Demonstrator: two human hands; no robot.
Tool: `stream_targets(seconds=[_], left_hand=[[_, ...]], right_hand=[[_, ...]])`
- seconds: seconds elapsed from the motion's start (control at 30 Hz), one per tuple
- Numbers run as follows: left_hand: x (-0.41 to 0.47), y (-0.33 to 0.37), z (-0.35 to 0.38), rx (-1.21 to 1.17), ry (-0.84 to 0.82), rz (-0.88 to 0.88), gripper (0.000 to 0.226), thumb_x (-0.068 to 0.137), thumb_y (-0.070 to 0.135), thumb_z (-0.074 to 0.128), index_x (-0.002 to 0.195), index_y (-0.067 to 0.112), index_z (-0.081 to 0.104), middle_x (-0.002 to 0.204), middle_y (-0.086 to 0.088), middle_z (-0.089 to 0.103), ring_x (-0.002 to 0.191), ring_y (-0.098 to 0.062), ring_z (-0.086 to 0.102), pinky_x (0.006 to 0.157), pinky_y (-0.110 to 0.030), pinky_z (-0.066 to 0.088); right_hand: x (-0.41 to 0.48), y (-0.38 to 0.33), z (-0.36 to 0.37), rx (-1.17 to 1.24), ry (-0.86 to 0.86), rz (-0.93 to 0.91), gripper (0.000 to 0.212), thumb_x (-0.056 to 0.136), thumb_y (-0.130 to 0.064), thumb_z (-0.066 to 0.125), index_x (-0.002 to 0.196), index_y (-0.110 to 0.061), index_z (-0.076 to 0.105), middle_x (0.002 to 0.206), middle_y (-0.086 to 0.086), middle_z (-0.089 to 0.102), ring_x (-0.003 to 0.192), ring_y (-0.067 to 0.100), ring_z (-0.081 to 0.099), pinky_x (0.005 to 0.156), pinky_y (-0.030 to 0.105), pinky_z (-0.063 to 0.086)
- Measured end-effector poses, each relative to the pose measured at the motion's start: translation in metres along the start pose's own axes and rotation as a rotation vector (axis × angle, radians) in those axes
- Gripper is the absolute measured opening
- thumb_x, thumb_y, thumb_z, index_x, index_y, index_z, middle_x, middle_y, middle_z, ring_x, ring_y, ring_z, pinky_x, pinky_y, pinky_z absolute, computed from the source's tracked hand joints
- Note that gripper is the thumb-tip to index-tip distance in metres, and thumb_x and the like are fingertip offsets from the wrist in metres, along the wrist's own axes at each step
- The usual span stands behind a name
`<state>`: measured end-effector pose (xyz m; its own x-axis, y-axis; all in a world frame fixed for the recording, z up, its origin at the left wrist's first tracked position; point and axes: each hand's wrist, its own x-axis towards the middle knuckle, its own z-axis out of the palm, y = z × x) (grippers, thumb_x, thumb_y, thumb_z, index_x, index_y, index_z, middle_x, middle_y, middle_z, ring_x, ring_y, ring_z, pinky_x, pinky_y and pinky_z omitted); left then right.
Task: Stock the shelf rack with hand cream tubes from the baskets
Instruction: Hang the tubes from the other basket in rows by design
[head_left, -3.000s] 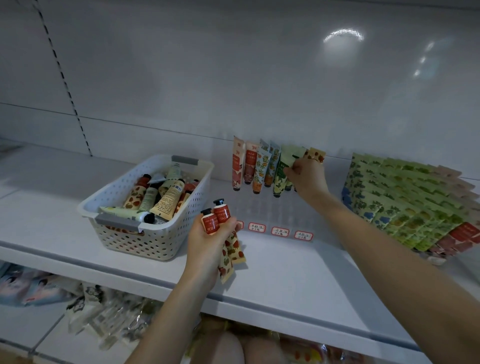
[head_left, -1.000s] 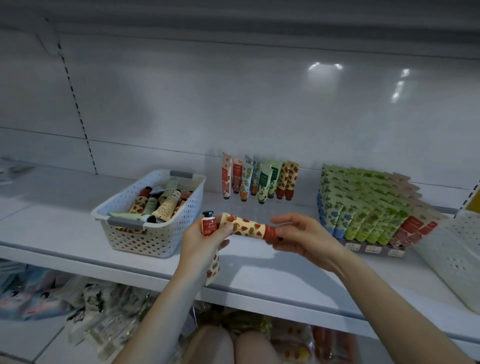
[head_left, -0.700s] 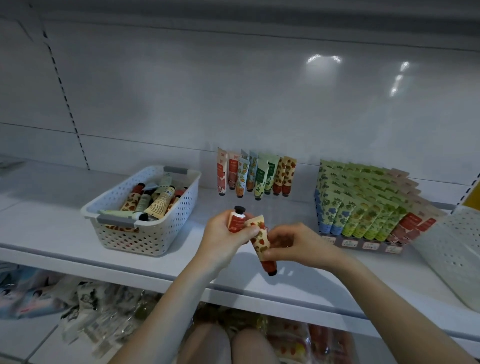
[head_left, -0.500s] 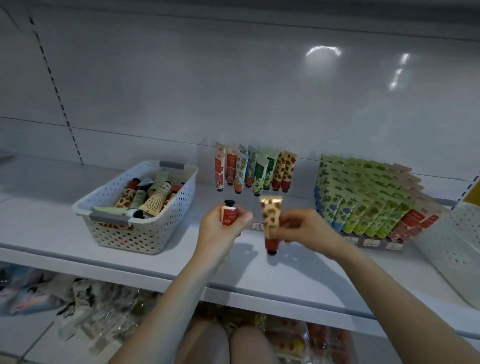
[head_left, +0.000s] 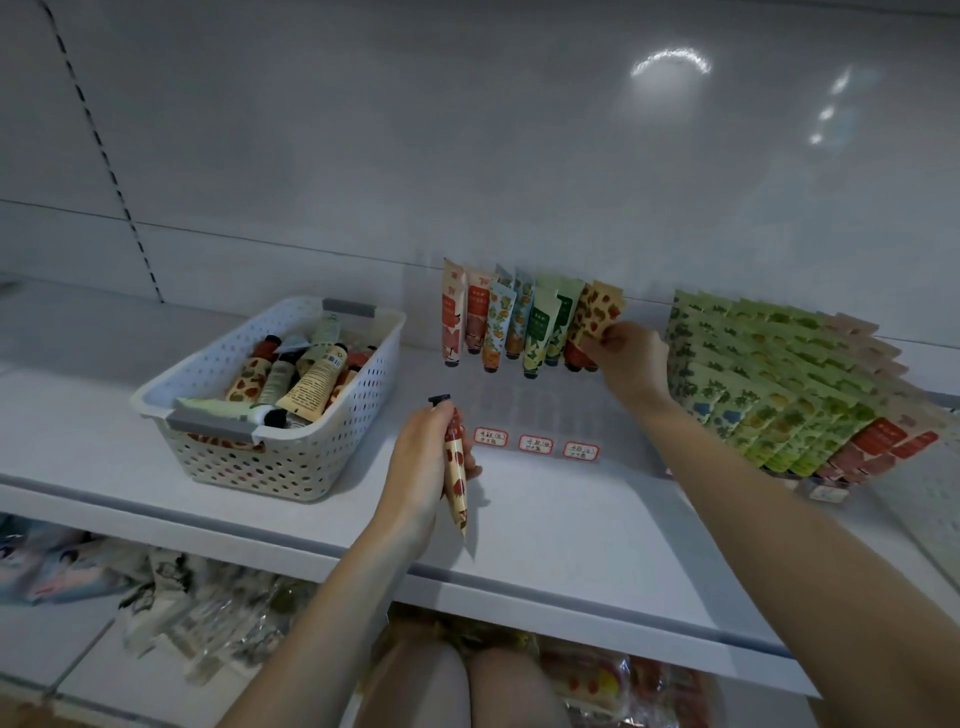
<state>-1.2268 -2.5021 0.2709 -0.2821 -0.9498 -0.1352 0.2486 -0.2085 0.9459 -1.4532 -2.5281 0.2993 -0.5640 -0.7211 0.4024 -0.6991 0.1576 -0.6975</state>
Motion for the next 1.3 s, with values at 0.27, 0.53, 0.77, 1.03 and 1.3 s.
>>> stream_targets(seconds=[0.27,0.53,0.77,1.03,1.3], left_hand=[[0.003,-0.004,-0.002,0.034,0.005,0.028,0.023,0.097,0.029,0.044,0.088,0.011,0.055,0.064,-0.001,0.055,0.061,-0.014,0.053,0.091,-0.048,0.048],[0.006,-0.008,-0.002,0.080,0.004,0.041,0.024,0.094,0.035,0.050,0.087,0.013,0.056,0.067,0.000,0.057,0.064,-0.014,0.058,0.084,-0.039,0.051],[0.008,-0.009,-0.003,0.108,-0.012,0.048,0.025,0.093,0.036,0.050,0.089,0.012,0.058,0.076,-0.005,0.060,0.071,-0.015,0.060,0.073,-0.031,0.050],[0.004,-0.003,-0.010,0.227,-0.017,0.160,0.021,0.086,0.037,0.060,0.093,0.017,0.064,0.096,-0.010,0.067,0.092,-0.019,0.063,0.083,-0.031,0.050],[0.000,0.006,-0.007,0.173,0.002,0.215,0.016,0.086,0.026,0.063,0.101,0.027,0.063,0.092,0.004,0.069,0.084,-0.003,0.065,0.064,-0.011,0.050]], right_hand=[[0.003,0.010,0.014,-0.090,-0.073,0.012,0.022,0.088,-0.014,0.059,0.067,-0.007,0.054,0.067,0.004,0.055,0.060,0.015,0.047,0.045,0.014,0.030],[0.008,0.009,0.015,-0.194,-0.115,-0.006,0.021,0.092,-0.015,0.054,0.073,-0.006,0.050,0.072,0.007,0.052,0.061,0.018,0.046,0.046,0.020,0.029],[0.010,0.004,0.016,-0.232,-0.147,-0.012,0.018,0.094,-0.014,0.051,0.078,-0.004,0.050,0.078,0.011,0.053,0.071,0.023,0.048,0.061,0.028,0.035],[0.009,0.006,0.015,-0.188,-0.133,0.013,0.021,0.092,-0.016,0.055,0.088,0.004,0.062,0.079,0.010,0.056,0.074,0.021,0.051,0.058,0.026,0.033],[0.002,0.001,0.002,-0.101,-0.153,0.021,0.023,0.087,-0.015,0.062,0.074,0.004,0.064,0.076,0.013,0.066,0.069,0.023,0.055,0.057,0.030,0.044]])
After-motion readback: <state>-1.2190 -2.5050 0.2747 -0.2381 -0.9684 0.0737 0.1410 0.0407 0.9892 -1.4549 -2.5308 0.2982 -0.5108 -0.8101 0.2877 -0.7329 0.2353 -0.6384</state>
